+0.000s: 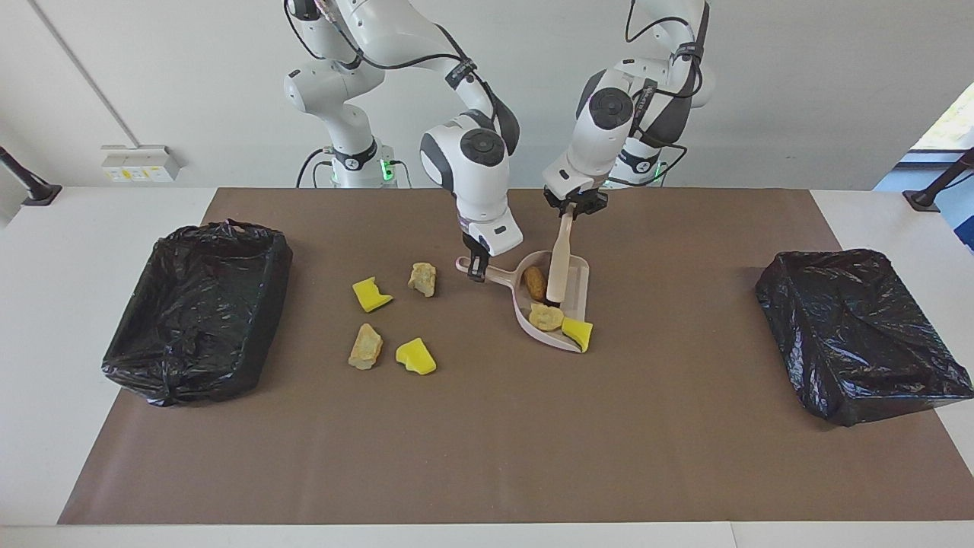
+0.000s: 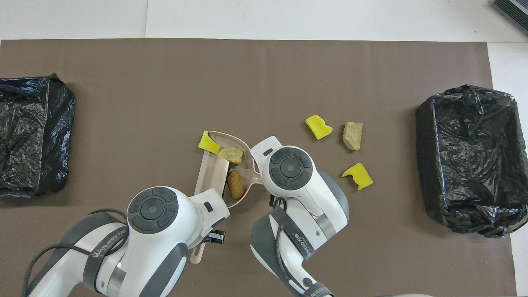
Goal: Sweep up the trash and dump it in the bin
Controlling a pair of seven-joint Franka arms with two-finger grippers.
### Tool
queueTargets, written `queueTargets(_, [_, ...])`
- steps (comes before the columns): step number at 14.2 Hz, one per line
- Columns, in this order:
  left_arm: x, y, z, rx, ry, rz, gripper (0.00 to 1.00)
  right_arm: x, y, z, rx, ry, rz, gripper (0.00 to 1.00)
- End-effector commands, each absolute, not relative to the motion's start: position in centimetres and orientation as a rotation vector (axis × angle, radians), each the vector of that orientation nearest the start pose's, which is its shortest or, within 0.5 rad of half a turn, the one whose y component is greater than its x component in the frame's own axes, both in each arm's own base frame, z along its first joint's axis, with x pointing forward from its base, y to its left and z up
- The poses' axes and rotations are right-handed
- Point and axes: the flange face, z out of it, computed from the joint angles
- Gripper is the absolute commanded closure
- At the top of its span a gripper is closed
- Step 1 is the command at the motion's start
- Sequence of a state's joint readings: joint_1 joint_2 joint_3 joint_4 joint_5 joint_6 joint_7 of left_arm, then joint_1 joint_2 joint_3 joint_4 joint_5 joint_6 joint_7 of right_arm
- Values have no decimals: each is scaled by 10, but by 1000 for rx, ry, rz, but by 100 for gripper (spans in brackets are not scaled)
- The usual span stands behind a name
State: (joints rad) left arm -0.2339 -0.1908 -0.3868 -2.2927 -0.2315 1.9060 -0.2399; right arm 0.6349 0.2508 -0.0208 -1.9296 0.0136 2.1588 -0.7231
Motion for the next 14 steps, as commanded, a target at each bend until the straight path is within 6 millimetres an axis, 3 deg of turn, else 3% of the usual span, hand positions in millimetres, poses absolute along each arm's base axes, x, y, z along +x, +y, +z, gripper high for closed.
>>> queueTargets(1, [372,-272,447,-3133,359,491,100,494,349,359,-2485,-1918,24,100])
queueTargets(2, [377,-259,462,-3143,329,499,100,494,349,359,-2485,-1918,24,100])
queueTargets(4, [388,-252,466,-3180,358,424,100,495,347,358,-2488,-1914,26,100])
queueTargets(6, [415,-246,449,-3223,417,324,100,500,341,363,-2500,-1899,10,100])
queueTargets(8, [441,-235,421,-3187,464,277,100,511,322,382,-2528,-1851,-37,100])
queueTargets(9, [458,-217,415,-3181,441,215,100,515,313,392,-2538,-1834,-61,100])
queueTargets(11, [483,-188,411,-3179,498,134,100,523,294,410,-2562,-1802,-96,100])
queueTargets(14, [508,-164,415,-3187,489,99,100,526,289,412,-2551,-1819,-101,100])
